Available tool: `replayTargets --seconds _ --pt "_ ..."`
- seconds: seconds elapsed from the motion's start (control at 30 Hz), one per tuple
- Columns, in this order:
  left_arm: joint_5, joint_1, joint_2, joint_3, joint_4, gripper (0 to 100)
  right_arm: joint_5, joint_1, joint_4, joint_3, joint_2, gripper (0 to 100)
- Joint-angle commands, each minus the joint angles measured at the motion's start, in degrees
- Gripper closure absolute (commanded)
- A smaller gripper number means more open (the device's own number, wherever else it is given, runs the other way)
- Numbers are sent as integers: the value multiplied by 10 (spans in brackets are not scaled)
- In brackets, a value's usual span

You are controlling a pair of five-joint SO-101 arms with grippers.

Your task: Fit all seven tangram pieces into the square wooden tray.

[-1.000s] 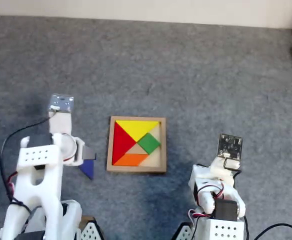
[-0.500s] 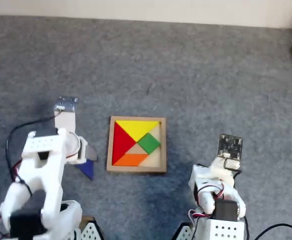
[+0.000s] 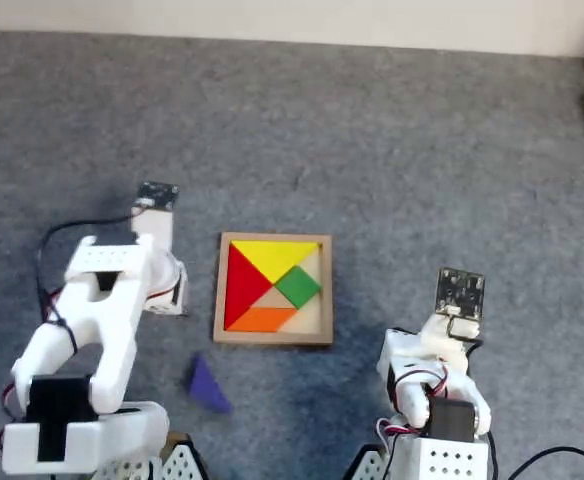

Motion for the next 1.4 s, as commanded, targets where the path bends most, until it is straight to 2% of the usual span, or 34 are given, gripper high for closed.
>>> replayTargets --seconds 0.0,0.33,0.47,0.57,0.7,0.8,0.87,1.0,1.1,1.23,1.37 --pt "2 9 2 -13 5 842 -1 7 4 72 -7 990" --pt "-1 9 0 -25 12 838 -1 7 4 72 -7 990" --pt "-1 5 -9 -58 54 842 -1 7 4 72 -7 990" --pt "-1 -10 -56 -59 67 842 -1 12 3 72 -7 988" --pt "-1 -45 -146 -39 62 843 0 56 -1 71 -7 985" --pt "-1 -51 -195 -6 62 843 2 80 -44 63 -8 985" --pt "-1 -55 -218 15 62 843 48 81 -70 62 -8 985" --pt "0 -84 -268 55 55 843 200 81 -111 54 -8 985" --pt "2 -122 -321 107 -2 843 218 80 -133 16 -8 985" --pt "2 -163 -415 197 -81 843 221 30 -121 -56 -7 985" --pt "2 -195 -498 266 -116 843 222 -73 -75 -109 -7 985"
